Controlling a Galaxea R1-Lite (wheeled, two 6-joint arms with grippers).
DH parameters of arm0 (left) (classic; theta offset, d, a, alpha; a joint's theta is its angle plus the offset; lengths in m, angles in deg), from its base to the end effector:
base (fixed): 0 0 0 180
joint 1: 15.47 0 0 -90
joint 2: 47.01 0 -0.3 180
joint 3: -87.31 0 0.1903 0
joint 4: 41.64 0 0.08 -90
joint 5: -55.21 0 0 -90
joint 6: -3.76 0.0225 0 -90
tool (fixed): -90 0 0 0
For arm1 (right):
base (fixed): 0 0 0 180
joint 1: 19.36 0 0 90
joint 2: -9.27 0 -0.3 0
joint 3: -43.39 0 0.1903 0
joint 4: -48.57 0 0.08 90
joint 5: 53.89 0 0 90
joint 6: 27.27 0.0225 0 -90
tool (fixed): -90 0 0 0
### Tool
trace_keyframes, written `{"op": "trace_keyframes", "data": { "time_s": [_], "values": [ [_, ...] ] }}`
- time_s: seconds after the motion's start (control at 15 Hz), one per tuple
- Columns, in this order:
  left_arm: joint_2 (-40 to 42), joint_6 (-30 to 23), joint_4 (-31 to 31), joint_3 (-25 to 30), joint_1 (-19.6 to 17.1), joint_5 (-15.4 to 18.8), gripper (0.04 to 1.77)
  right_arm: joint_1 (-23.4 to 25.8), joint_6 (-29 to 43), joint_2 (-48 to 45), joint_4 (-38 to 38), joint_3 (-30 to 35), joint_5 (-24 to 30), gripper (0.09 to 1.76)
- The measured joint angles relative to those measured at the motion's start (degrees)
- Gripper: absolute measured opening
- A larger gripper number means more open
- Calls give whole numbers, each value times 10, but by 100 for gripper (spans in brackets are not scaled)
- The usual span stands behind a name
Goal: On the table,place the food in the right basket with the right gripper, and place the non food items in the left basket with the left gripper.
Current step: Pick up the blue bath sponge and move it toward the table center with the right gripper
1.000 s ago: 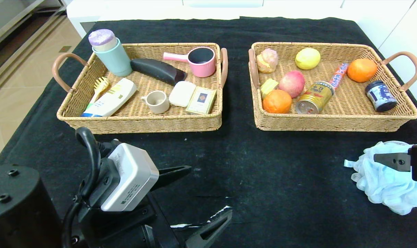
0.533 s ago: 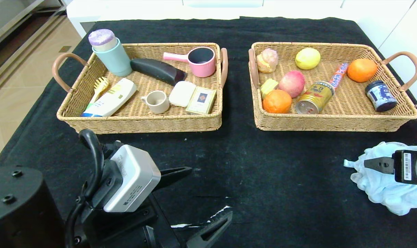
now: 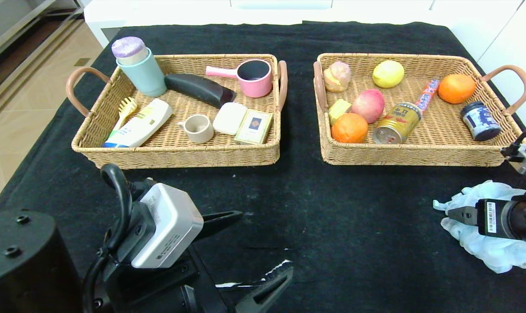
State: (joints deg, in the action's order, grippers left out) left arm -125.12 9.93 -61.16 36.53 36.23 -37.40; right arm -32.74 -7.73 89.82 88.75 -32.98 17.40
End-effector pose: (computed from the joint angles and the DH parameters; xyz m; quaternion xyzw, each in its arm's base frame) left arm 0.1302 -0.1632 0.1923 0.0799 0.0382 -0.4171 0.9045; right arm 0.2089 0.0423 0.2112 0.0541 0.3502 -0.1040 0.9293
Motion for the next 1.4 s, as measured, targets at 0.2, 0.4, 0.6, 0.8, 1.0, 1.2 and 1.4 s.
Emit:
{"op": "trace_keyframes", "data": {
  "time_s": [0.2, 0.4, 0.6, 0.8, 1.0, 1.2, 1.4],
  "values": [
    [0, 0, 0, 0, 0, 0, 172, 4, 0, 5, 0, 1, 9, 170],
    [0, 0, 0, 0, 0, 0, 172, 5, 0, 7, 0, 1, 10, 123],
    [0, 0, 1, 0, 0, 0, 172, 6, 4, 9, -1, 4, 10, 92],
    [-2, 0, 1, 0, 0, 2, 172, 7, 14, 14, -2, 7, 9, 81],
    [-2, 0, 1, 0, 0, 2, 172, 6, 14, 18, -5, 11, 9, 81],
    [-3, 0, 1, 0, 0, 3, 172, 6, 14, 18, -5, 13, 9, 81],
    [-3, 0, 1, -1, 0, 3, 172, 6, 14, 18, -5, 16, 9, 81]
  ]
}}
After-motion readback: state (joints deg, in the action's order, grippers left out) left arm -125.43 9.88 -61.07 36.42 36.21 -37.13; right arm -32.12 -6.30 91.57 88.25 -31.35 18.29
